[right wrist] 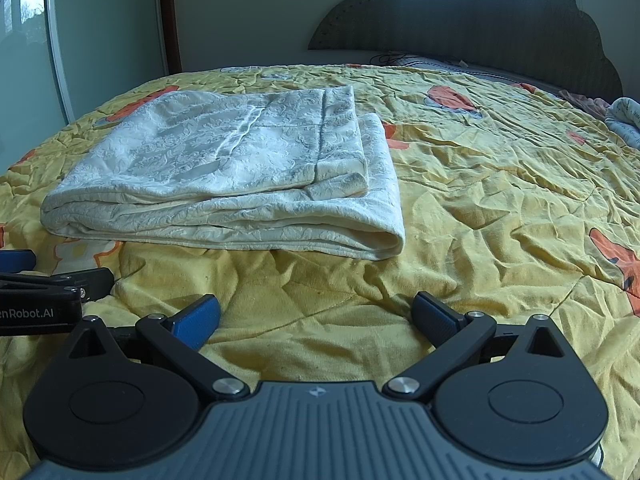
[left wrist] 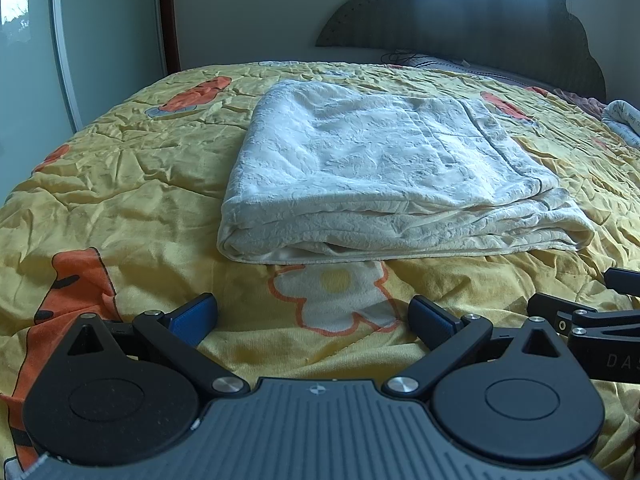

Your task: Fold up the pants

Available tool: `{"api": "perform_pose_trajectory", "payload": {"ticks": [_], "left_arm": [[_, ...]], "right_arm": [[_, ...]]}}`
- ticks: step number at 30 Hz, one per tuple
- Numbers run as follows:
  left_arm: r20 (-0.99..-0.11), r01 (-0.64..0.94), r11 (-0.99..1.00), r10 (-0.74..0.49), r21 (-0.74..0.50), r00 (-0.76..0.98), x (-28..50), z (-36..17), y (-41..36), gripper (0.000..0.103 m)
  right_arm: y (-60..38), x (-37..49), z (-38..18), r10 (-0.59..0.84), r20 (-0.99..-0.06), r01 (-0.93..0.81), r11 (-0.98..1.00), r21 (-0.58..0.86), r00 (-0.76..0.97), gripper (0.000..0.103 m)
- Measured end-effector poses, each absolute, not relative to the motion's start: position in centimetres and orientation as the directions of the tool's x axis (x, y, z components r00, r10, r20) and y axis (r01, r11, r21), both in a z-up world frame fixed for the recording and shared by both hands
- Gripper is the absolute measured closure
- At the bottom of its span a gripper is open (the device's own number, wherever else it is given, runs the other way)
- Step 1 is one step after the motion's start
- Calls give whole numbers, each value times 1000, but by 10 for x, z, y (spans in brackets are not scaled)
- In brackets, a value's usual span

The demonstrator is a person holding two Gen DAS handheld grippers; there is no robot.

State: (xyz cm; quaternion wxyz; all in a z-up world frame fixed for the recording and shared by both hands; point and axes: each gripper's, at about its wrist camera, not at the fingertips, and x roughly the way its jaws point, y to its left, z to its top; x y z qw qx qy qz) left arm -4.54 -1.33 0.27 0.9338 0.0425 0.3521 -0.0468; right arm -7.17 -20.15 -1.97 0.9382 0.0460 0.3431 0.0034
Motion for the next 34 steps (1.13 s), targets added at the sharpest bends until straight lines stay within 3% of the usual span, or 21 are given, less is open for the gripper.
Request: {"api": "perform_pose_trajectory", "payload": {"ticks": [34], "left_arm": [[-663,94,995,-42,44,747,-43,3,-10,0]], "right_arm": [[-202,-72,-19,37,-643,26,996,88,765,0]]}}
